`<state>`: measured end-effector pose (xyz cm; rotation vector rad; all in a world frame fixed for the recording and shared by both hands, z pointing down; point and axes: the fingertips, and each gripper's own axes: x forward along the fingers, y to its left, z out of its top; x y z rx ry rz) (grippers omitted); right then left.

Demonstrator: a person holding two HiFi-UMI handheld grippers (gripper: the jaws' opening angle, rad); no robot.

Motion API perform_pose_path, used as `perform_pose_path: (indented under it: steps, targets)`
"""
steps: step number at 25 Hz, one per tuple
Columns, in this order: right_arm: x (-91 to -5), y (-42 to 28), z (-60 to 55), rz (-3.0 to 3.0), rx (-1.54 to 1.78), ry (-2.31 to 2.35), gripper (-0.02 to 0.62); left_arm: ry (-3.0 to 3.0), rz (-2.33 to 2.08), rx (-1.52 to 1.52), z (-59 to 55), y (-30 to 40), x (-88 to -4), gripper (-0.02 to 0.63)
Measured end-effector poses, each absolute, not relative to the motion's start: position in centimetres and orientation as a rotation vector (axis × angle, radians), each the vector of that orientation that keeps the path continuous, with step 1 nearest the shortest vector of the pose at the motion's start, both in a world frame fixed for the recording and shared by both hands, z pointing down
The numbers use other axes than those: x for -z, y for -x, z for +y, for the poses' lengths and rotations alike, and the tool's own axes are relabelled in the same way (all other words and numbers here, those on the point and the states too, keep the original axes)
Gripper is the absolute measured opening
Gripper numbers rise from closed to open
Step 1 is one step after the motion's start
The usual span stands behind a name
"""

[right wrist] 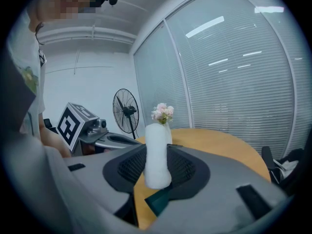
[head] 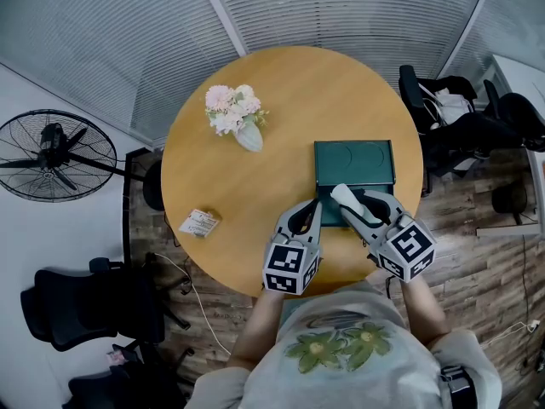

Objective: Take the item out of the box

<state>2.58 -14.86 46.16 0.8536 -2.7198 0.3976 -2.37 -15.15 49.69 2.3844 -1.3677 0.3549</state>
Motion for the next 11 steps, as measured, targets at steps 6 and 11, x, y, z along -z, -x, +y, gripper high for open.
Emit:
perform_pose_path:
  steps: [6, 11]
  targets:
    - [-46.33, -2.71, -14.83, -2.705, -0.386, -0.861, 0.137, -2.384, -1.366, -0.358, -15.06, 2.39, -49.80, 0.000]
    - [-46.28, -2.93, -14.74, -2.699, -0.384, -0.865, 0.137, -2.383, -1.366, -0.355, -14.98, 2.31, -49.66, 0.000]
